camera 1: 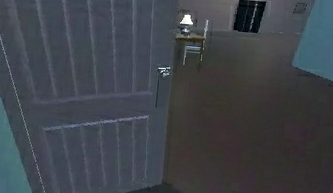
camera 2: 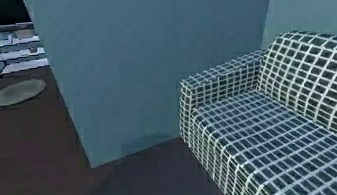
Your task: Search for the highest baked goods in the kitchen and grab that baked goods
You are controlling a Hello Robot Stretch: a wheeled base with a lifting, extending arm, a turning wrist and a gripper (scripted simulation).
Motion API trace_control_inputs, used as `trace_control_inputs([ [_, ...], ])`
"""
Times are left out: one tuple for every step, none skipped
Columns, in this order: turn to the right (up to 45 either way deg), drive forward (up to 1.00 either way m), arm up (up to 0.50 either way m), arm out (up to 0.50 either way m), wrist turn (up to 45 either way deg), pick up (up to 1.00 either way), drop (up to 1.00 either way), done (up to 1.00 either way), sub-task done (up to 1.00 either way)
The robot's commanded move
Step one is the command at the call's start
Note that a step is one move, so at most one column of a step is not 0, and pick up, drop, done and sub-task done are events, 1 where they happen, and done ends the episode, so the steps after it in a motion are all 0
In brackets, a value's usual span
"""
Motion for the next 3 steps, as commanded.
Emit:
trace_control_inputs([
  [24.0,0.0,0.0,0.0,0.0,0.0,0.0,0.0,0.0],
  [0.0,1.0,0.0,0.0,0.0,0.0,0.0,0.0,0.0],
  [0.0,1.0,0.0,0.0,0.0,0.0,0.0,0.0,0.0],
])
